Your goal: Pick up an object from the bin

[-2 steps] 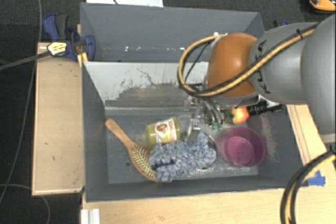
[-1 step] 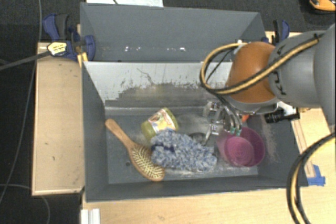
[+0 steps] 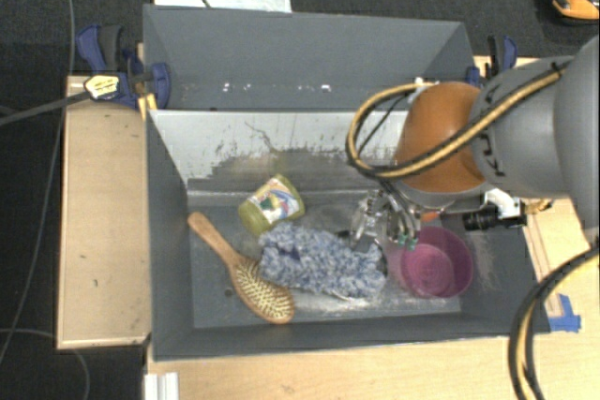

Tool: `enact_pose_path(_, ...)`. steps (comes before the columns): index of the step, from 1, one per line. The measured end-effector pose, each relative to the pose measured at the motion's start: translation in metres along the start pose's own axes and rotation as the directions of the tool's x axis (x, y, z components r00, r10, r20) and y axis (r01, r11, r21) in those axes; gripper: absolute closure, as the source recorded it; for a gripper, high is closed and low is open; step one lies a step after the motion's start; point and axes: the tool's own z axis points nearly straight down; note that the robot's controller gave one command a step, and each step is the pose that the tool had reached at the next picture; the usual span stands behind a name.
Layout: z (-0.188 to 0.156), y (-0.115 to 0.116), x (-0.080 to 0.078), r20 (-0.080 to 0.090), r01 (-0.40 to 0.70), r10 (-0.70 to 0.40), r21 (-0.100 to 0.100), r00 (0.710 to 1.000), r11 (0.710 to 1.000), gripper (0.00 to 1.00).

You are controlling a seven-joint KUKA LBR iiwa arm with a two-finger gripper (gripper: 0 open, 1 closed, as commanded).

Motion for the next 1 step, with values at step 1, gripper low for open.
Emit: enact_pose_path(1,-0.0001,0.0000,0.0000,0.000,0.000,0.000,0.000,1.000,1.000,1.00)
